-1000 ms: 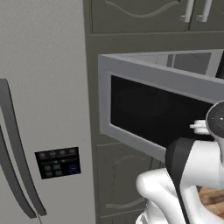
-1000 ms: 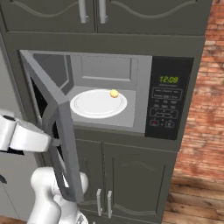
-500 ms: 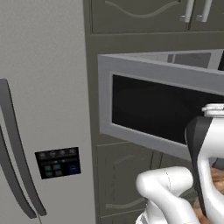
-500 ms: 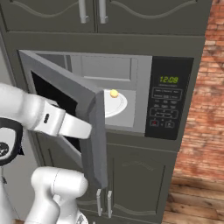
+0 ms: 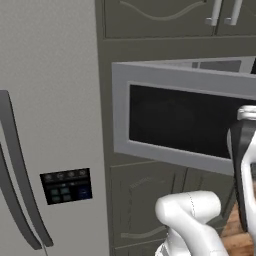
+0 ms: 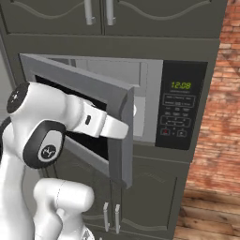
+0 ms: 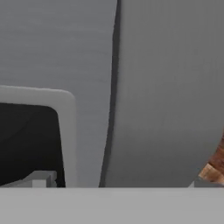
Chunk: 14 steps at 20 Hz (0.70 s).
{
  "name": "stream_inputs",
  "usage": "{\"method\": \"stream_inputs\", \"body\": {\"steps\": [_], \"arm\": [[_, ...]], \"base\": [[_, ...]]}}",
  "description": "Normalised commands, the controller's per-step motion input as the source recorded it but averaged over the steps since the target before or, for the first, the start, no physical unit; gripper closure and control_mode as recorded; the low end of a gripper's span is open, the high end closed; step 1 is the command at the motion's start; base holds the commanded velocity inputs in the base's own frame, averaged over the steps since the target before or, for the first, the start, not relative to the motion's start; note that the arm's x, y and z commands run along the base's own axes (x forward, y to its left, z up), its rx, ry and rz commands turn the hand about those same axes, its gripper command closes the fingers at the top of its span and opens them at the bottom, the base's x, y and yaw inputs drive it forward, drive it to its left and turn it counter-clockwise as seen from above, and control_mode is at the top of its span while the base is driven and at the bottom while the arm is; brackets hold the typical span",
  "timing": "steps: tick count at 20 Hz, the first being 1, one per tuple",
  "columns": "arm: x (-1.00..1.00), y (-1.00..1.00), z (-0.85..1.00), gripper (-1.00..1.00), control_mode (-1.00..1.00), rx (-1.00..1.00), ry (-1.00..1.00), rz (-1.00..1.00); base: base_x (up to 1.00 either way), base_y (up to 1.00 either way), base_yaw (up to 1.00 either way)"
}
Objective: Close the microwave door.
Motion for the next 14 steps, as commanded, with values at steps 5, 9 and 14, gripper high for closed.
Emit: {"method": "stream_inputs", "body": {"steps": [5,9,14], "arm": [[1.0,0.0,-0.22,-1.0,-1.0,0.13,-0.11,0.07],[1.0,0.0,-0.14,-1.0,-1.0,0.11,-0.11,0.07],[1.0,0.0,-0.05,-1.0,-1.0,0.1,-0.11,0.06]], "base": [[0.0,0.0,0.0],[0.0,0.0,0.0],[0.0,0.0,0.0]]}}
